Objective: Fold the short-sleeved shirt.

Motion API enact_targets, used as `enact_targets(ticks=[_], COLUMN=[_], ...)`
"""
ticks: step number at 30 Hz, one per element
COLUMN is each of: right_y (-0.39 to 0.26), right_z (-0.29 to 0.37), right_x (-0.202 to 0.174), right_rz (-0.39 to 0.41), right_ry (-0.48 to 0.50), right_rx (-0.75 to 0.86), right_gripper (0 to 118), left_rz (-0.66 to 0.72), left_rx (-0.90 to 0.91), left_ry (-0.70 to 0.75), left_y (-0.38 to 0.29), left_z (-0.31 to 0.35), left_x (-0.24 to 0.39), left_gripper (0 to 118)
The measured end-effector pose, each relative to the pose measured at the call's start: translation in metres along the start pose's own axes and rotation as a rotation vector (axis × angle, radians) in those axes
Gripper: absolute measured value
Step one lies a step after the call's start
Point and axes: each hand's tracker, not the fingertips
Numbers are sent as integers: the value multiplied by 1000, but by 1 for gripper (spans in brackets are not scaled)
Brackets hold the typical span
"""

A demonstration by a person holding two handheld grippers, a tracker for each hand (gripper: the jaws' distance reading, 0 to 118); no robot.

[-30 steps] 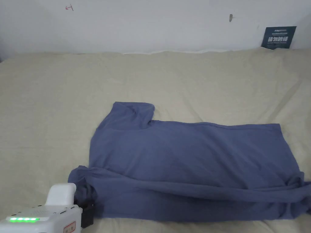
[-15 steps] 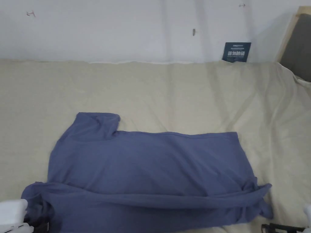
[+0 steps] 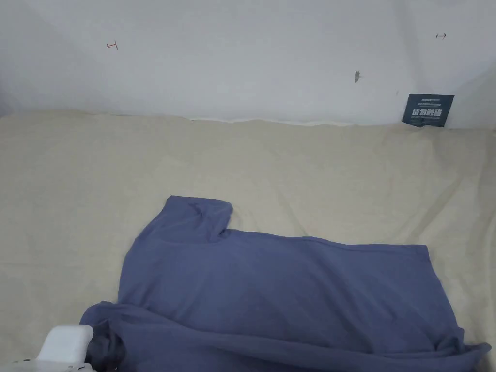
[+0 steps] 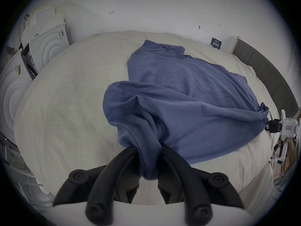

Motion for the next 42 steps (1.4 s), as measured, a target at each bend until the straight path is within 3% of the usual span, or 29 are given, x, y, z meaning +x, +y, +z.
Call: enact_targets(ticks=[1,3,5,6,12,17,22,34,40,42], right_y=[2,3,4,4,5,12,8,-7,-24,-26], right_z=[1,13,20,21,35,47,56,64,89,91], right_x=[-1,-1,1,2,2,2,7,4,29,36], right_rz=[-7,-26,-20,-22,-42,14,-16,45,-56,-38], right_ry=[-4,14,14,22,7,-6,19,53,81,75], right_rx=[-16,5,42,41,77,98,116,116,161,155], right_gripper=[97,73,22,16,9,7,6,4,1,1], left_rz=[0,0,-2,-4,-10,-16,-38,-34,-1,-10], left_rx=[-1,-3,-4,-4,6,13,19,32,36,36], left_ry=[0,1,2,2,-5,-5,9,2,-14,-10], left_y=[0,0,1,1,6,10,5,1,-14,-18], left_z=[0,0,1,2,24,28,25,40,68,70], left_x=[0,1,2,2,12,13,14,12,3,2], left_gripper=[19,19,19,19,19,19,19,19,19,19])
